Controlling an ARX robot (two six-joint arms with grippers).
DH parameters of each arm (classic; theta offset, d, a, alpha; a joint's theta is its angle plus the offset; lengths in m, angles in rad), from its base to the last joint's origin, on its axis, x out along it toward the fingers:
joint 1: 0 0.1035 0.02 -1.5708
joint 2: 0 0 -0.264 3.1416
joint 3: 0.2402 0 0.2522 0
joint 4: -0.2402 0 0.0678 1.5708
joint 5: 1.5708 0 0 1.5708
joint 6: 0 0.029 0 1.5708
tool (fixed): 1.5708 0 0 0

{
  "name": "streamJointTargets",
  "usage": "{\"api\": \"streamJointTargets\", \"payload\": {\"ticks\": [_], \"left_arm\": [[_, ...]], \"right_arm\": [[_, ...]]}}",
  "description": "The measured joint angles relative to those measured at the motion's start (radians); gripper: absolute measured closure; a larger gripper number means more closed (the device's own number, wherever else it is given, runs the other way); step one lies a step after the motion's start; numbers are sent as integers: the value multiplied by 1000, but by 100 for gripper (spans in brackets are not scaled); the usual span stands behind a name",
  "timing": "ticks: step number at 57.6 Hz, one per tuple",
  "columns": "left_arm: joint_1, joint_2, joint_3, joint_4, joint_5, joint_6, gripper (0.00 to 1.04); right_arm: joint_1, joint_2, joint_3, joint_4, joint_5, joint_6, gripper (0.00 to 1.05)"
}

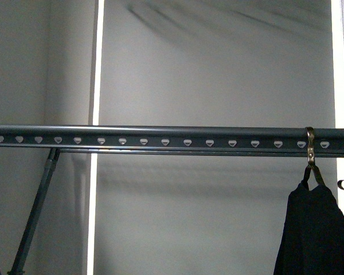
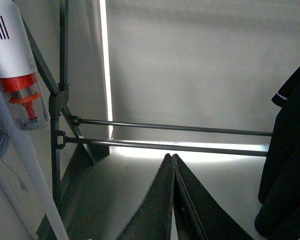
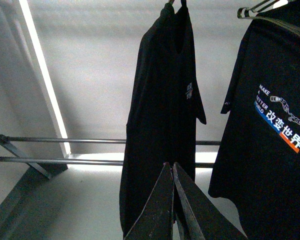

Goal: Hang clothes on hanger

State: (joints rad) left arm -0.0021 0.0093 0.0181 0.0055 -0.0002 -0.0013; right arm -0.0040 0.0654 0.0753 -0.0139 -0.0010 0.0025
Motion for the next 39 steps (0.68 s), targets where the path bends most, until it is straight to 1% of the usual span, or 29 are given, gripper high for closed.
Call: {"api": "streamJointTargets", "payload": {"ticks": [15,20,34,36,39], "left_arm": [[0,-4,0,-3,0,0,101],[0,-4,0,-3,-1,0,101],[0,-5,0,-3,0,0,101],[0,-5,0,-3,0,0,94],[0,-5,0,-3,0,0,80]], "right_arm": [[0,-25,-27,4,0,0,102],[0,-60,-68,10,-1,0,102],[0,-61,-69,10,-1,0,102],[0,-61,-69,10,0,-1,101],[0,-61,-69,10,0,-2,88]]}}
